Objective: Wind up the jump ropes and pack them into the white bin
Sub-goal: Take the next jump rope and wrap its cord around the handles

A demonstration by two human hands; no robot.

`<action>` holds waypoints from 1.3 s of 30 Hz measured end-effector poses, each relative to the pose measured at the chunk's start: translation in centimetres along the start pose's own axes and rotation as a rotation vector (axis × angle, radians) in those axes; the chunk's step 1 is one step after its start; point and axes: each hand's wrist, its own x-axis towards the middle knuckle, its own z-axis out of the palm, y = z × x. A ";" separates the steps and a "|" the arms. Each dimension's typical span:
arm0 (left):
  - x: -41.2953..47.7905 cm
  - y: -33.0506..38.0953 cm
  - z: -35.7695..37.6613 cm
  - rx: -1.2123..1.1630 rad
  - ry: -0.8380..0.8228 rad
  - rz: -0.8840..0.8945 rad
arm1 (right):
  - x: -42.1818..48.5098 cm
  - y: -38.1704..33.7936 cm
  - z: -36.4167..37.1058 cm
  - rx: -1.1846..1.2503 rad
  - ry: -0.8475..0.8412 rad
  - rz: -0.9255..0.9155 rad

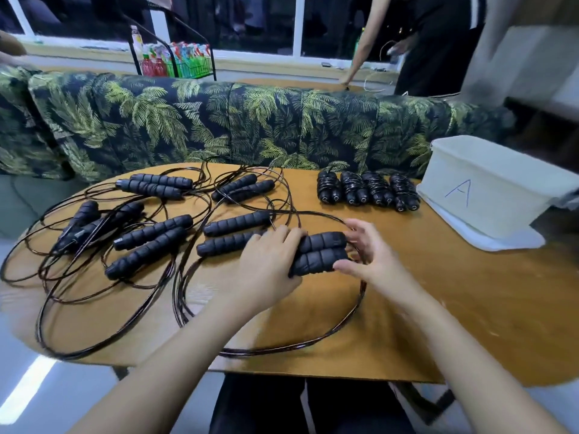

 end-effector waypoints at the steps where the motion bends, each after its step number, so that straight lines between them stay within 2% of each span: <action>1: 0.5 0.9 0.4 0.006 0.027 0.011 | -0.4 -0.1 -0.9 0.041 -0.051 0.015; 8: 3.2 6.7 1.9 0.129 0.157 0.058 | -2.7 1.3 -5.0 0.112 0.016 0.002; 14: 4.1 9.5 4.2 0.073 0.187 0.074 | -3.5 4.0 -7.3 0.240 0.095 0.027; 20: 3.0 8.8 5.6 0.038 0.137 0.097 | -3.6 5.9 -6.4 0.330 0.042 0.067; 27: 2.1 6.6 5.8 0.090 0.064 0.089 | -3.6 5.3 -3.2 0.253 0.125 0.055; 33: 1.8 6.2 5.3 0.116 0.080 0.047 | -3.7 5.4 -2.2 0.356 0.168 0.034; 36: 1.8 6.5 5.1 0.093 0.025 0.040 | -3.8 5.1 -1.9 0.393 0.222 0.038; 39: 1.8 6.5 4.4 -0.014 -0.052 -0.086 | -3.5 4.9 -1.6 0.459 0.293 0.075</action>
